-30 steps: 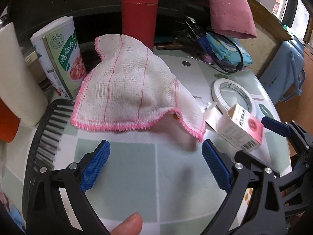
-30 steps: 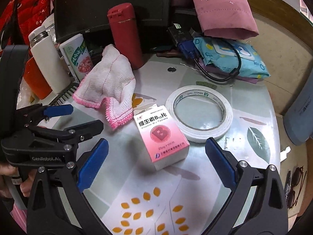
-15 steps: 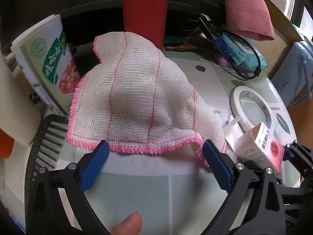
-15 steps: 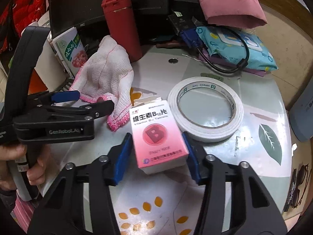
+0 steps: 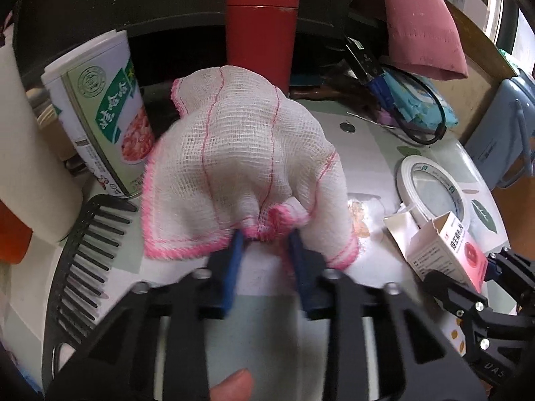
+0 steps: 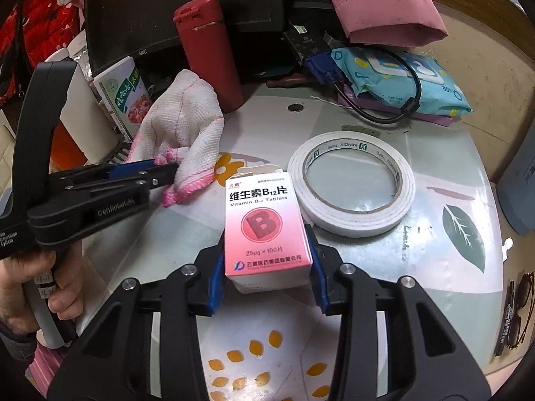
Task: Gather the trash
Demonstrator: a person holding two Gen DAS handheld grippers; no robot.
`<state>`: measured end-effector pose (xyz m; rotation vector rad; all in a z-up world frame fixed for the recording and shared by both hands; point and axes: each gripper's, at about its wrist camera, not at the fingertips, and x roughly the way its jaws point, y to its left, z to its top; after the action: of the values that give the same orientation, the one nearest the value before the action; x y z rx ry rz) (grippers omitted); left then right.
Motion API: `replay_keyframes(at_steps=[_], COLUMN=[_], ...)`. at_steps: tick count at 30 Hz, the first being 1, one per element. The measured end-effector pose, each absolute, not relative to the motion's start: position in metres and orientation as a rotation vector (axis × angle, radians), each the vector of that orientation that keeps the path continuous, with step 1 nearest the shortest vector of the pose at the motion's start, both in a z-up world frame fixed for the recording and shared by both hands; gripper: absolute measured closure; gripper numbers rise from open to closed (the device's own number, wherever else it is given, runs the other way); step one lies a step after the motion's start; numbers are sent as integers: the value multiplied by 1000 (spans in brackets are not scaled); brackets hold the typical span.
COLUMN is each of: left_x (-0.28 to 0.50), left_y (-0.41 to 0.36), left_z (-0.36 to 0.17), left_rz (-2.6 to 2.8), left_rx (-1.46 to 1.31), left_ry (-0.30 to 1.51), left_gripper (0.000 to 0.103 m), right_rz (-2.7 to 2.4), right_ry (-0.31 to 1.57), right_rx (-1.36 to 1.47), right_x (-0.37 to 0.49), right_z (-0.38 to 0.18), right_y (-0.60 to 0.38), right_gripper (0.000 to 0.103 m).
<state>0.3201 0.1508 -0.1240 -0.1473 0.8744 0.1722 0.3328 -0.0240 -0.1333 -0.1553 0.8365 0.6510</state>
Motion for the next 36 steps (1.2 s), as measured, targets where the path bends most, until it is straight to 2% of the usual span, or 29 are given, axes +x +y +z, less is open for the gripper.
replay_keyframes(at_steps=[2,6,19,36], left_x=[317,312,270,160], left_y=[154,154,140,81], left_z=[-124,-125,-112,-70], left_rz=[164,147,98,25], left_rx=[-171,-193,-228,-193], left_ry=[871,873,866,816], left_gripper=[93,99,100,100], right_rz=[649,649,653,652], right_ry=[830,817,798,715], right_rx=[-148,-121,-84,-55], right_x=[332,330,288,176], right_z=[-133,-128,-108,-55], right_y=[-25,-29,-44,-91], right_gripper=[61,62,62,62])
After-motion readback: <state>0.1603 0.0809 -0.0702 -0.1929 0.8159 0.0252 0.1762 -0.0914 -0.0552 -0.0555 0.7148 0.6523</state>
